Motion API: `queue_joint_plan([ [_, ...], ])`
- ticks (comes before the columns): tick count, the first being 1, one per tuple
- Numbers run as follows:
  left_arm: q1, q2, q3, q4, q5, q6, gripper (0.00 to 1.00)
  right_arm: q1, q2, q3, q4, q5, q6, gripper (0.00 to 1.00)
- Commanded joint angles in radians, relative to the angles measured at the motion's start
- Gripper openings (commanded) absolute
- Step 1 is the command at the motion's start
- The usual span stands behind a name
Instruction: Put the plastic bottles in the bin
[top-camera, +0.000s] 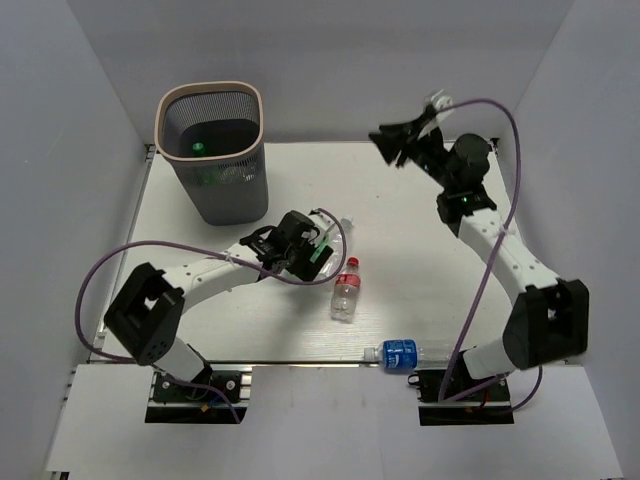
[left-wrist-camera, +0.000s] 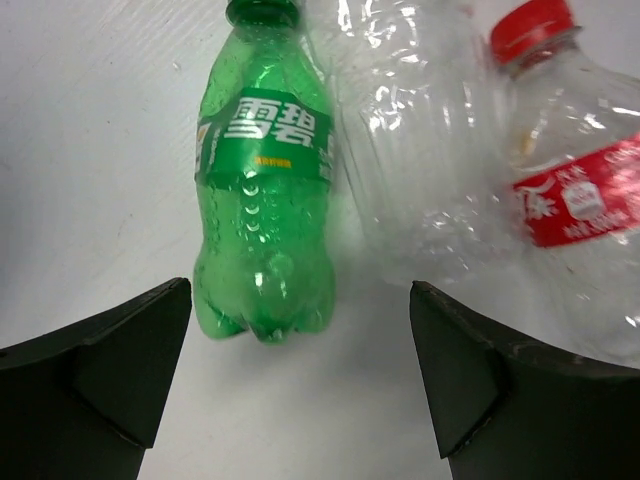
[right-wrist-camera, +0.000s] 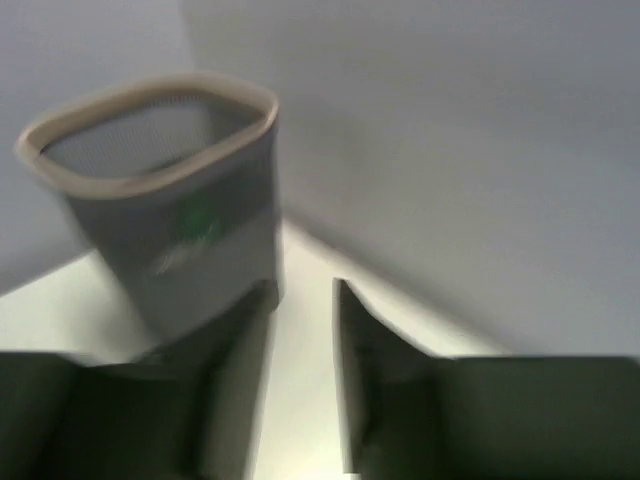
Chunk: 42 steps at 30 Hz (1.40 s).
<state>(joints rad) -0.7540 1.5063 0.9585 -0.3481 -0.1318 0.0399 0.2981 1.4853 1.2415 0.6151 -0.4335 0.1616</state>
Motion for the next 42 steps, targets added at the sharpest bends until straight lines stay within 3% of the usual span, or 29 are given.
queue_joint_plan([
  [1,0.008,0.067,0.039,0.020,-0.061,0.035,1.00,-0.007,-0.133,-0.144,-0.197,-0.122,-0.036,0.45],
  [5,0.038,0.121,0.048,0.040,-0.061,0.048,0.99,-0.039,-0.255,-0.289,-0.284,-0.140,-0.059,0.47],
  [8,0.038,0.153,0.060,0.049,-0.042,0.048,0.92,-0.056,-0.336,-0.364,-0.316,-0.156,-0.073,0.47],
  [12,0.047,0.210,0.101,0.049,-0.023,0.048,0.71,-0.074,-0.405,-0.413,-0.359,-0.157,-0.073,0.50],
  [14,0.047,0.210,0.131,0.038,-0.014,0.038,0.53,-0.077,-0.411,-0.413,-0.425,-0.168,-0.109,0.63],
  [17,0.027,0.165,0.181,0.017,-0.014,0.038,0.41,-0.082,-0.389,-0.364,-0.573,-0.171,-0.197,0.90],
  [20,0.027,0.097,0.262,-0.009,-0.005,0.028,0.37,-0.082,-0.327,-0.297,-0.724,-0.160,-0.224,0.90],
  [25,0.042,0.026,0.454,-0.032,-0.055,0.028,0.32,-0.108,-0.278,-0.290,-0.738,-0.134,-0.168,0.90],
  [27,0.051,0.026,0.571,-0.055,-0.081,0.041,0.30,-0.116,-0.247,-0.280,-0.764,-0.149,-0.169,0.73],
  [28,0.065,0.026,0.610,-0.055,-0.127,0.041,0.30,-0.120,-0.235,-0.271,-0.772,-0.160,-0.169,0.57],
  [29,0.074,0.037,0.682,-0.055,-0.150,0.041,0.30,-0.122,-0.200,-0.261,-0.790,-0.174,-0.171,0.12],
  [30,0.097,0.037,0.715,-0.055,-0.175,0.041,0.30,-0.125,-0.189,-0.258,-0.798,-0.191,-0.171,0.00],
  [35,0.205,0.094,0.900,-0.081,-0.321,-0.001,0.33,-0.126,-0.155,-0.243,-0.792,-0.221,-0.188,0.00],
  [36,0.225,0.116,0.919,-0.121,-0.321,-0.029,0.33,-0.125,-0.152,-0.241,-0.796,-0.221,-0.200,0.11],
  [38,0.278,0.126,0.945,-0.158,-0.356,-0.057,0.33,-0.125,-0.135,-0.215,-0.819,-0.221,-0.221,0.18],
  [40,0.329,0.126,0.932,-0.195,-0.393,-0.106,0.33,-0.122,-0.109,-0.174,-0.848,-0.214,-0.243,0.33],
  [42,0.360,0.126,0.921,-0.219,-0.417,-0.130,0.43,-0.119,-0.074,-0.150,-0.895,-0.208,-0.254,0.40],
])
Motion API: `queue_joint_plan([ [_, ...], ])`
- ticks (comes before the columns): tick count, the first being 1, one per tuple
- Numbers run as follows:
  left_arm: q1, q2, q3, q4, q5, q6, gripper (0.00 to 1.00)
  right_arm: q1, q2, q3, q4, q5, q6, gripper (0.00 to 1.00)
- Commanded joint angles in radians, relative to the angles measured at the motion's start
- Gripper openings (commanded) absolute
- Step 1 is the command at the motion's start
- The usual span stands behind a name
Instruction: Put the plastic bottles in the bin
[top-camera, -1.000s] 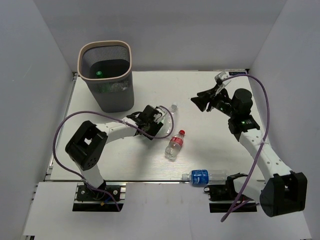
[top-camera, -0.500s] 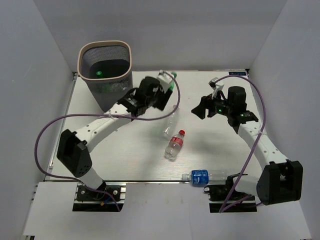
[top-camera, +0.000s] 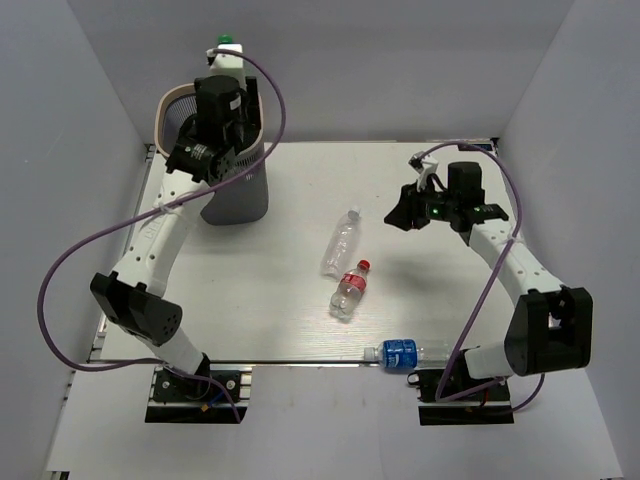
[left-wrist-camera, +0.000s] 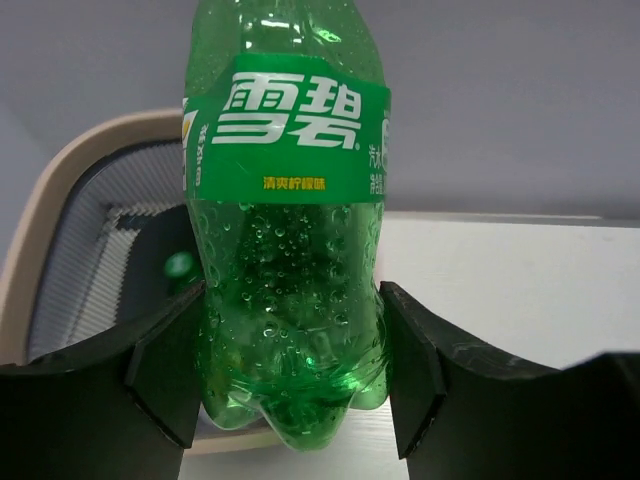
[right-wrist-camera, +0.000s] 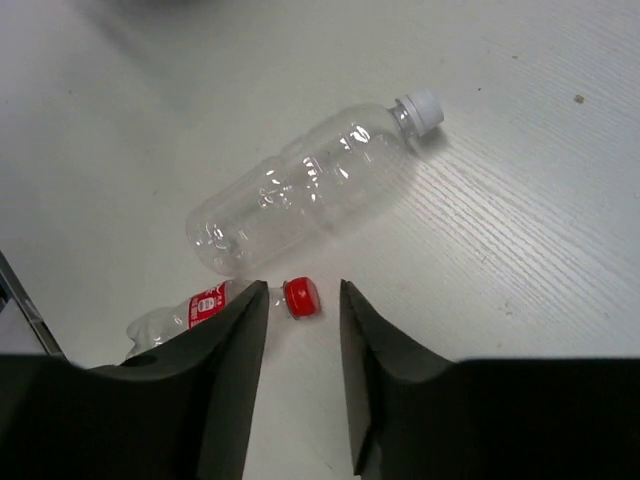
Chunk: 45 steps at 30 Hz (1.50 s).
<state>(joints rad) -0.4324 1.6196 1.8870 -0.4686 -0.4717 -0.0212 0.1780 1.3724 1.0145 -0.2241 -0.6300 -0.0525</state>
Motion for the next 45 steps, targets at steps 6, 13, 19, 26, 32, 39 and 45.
queue_joint_plan([
  [6,0.101,0.049,0.073,-0.145,-0.022,-0.051,1.00,0.040,0.272,0.301,-0.244,0.006,-0.038,0.61],
  [13,0.070,-0.075,-0.030,-0.013,0.584,0.170,1.00,0.118,0.470,0.458,-0.314,0.062,0.141,0.67],
  [19,0.050,-0.190,-0.306,-0.038,0.961,0.110,1.00,0.176,0.562,0.493,-0.256,0.012,0.296,0.70],
  [26,0.006,-0.446,-0.698,-0.011,0.929,-0.005,1.00,0.233,0.628,0.506,-0.255,0.208,0.431,0.90],
  [32,-0.012,-0.513,-0.807,-0.022,0.897,-0.043,1.00,0.278,0.700,0.552,-0.241,0.259,0.444,0.90],
  [39,-0.031,-0.541,-0.986,-0.010,0.906,-0.101,1.00,0.314,0.777,0.601,-0.228,0.339,0.447,0.70],
  [45,-0.052,-0.602,-1.127,0.067,0.927,-0.170,1.00,0.292,0.739,0.610,-0.235,0.274,0.385,0.33],
])
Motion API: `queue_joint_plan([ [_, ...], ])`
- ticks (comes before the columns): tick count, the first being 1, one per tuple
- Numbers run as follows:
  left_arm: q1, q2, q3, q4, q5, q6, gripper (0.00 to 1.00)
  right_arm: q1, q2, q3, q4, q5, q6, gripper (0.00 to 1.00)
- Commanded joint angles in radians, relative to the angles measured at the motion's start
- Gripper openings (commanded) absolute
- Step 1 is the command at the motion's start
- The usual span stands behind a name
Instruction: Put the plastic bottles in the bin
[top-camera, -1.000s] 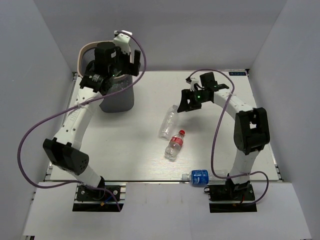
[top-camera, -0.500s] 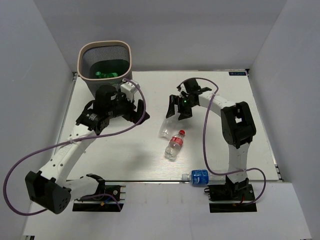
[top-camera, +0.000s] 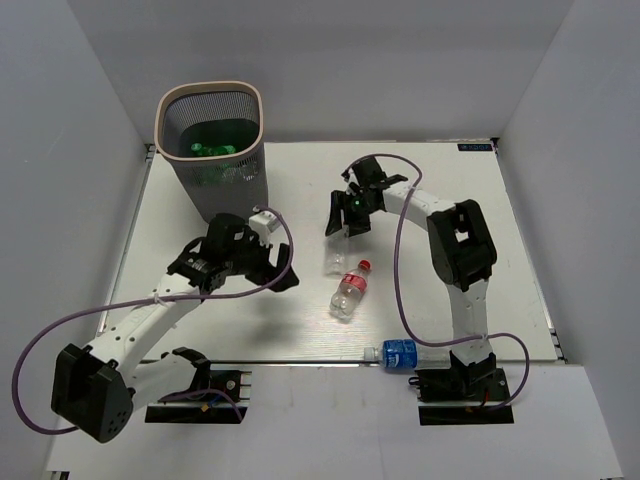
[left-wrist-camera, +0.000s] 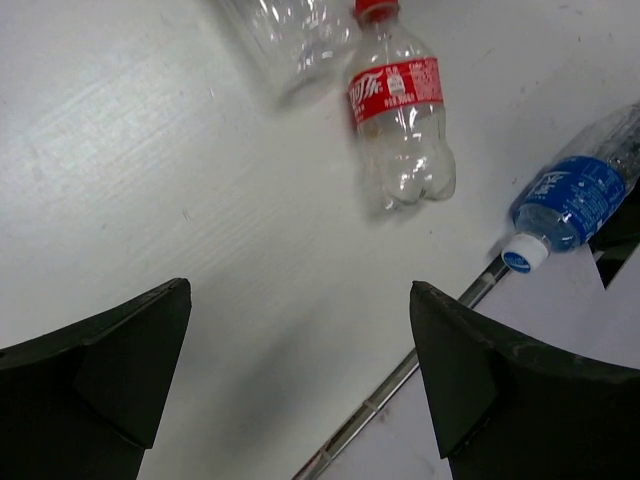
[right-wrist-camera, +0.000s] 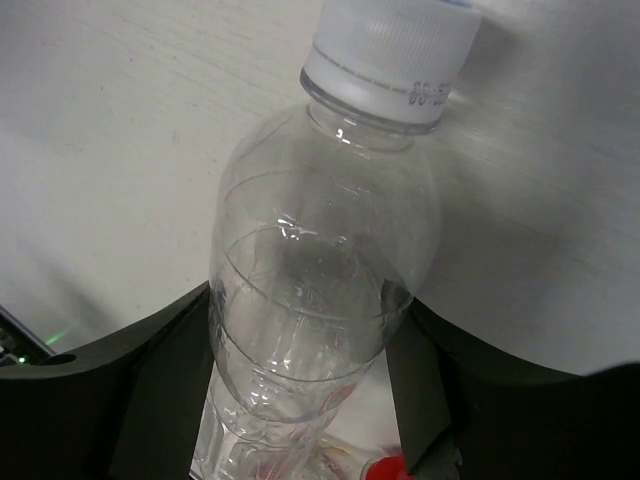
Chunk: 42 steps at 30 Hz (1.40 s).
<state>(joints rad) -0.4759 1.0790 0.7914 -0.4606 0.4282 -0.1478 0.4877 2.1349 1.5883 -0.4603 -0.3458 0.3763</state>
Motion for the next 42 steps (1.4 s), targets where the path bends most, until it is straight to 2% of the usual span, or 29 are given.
queue_joint_plan([
  [1,-0.019,-0.077,-0.053,0.059,0.027,-0.059,1.00,-0.026,-0.059,0.051,0.018,-0.033,-0.065,0.24],
  [3,-0.020,-0.088,-0.072,0.083,0.027,-0.070,1.00,-0.041,-0.103,0.074,0.041,-0.064,-0.088,0.14],
  [5,-0.030,-0.088,-0.093,0.092,0.027,-0.070,1.00,-0.055,-0.172,0.117,0.118,-0.128,-0.123,0.10],
  [8,-0.039,-0.088,-0.122,0.102,0.027,-0.070,1.00,-0.064,-0.236,0.111,0.334,-0.223,-0.120,0.05],
  [11,-0.040,-0.079,-0.164,0.128,0.027,-0.079,1.00,-0.045,-0.315,0.098,0.692,-0.298,-0.132,0.00],
  [12,-0.040,-0.079,-0.175,0.128,0.040,-0.079,1.00,-0.041,-0.311,0.101,0.748,-0.305,-0.120,0.00],
  [13,-0.049,-0.068,-0.185,0.143,0.050,-0.079,1.00,-0.023,-0.290,0.134,0.882,-0.305,-0.117,0.00],
  [15,-0.049,-0.059,-0.198,0.155,0.050,-0.088,1.00,-0.005,-0.256,0.183,0.939,-0.303,-0.099,0.00],
  [18,-0.058,-0.059,-0.207,0.155,0.050,-0.088,1.00,0.026,-0.162,0.393,1.058,-0.269,-0.082,0.00],
  [20,-0.058,-0.070,-0.207,0.155,0.040,-0.088,1.00,0.041,-0.081,0.467,1.129,-0.246,-0.088,0.00],
  [21,-0.067,-0.070,-0.216,0.155,0.040,-0.088,1.00,0.066,-0.032,0.598,1.155,-0.202,-0.096,0.00],
  [24,-0.067,-0.070,-0.225,0.155,0.040,-0.098,1.00,0.115,0.077,0.732,1.270,-0.109,-0.132,0.00],
  [26,-0.067,-0.079,-0.234,0.165,0.040,-0.098,1.00,0.147,0.123,0.739,1.372,-0.069,-0.187,0.00],
  [28,-0.067,-0.079,-0.235,0.165,0.040,-0.098,1.00,0.190,0.146,0.749,1.391,-0.016,-0.259,0.00],
  [35,-0.076,-0.088,-0.235,0.165,0.060,-0.107,1.00,0.242,0.235,0.740,1.462,0.097,-0.328,0.00],
  [36,-0.076,-0.099,-0.235,0.154,0.060,-0.107,1.00,0.250,0.247,0.754,1.460,0.100,-0.338,0.06],
  [37,-0.076,-0.099,-0.235,0.154,0.060,-0.107,1.00,0.256,0.269,0.756,1.457,0.103,-0.356,0.17],
  [38,-0.076,-0.109,-0.222,0.145,0.060,-0.107,1.00,0.258,0.269,0.750,1.459,0.106,-0.359,0.34],
  [39,-0.076,-0.110,-0.204,0.145,0.060,-0.107,1.00,0.256,0.267,0.734,1.463,0.107,-0.366,0.59],
  [40,-0.076,-0.110,-0.204,0.145,0.060,-0.107,1.00,0.256,0.269,0.730,1.460,0.097,-0.369,0.70],
  [42,-0.086,-0.099,-0.175,0.172,0.072,-0.107,1.00,0.253,0.251,0.714,1.435,0.090,-0.405,0.83],
])
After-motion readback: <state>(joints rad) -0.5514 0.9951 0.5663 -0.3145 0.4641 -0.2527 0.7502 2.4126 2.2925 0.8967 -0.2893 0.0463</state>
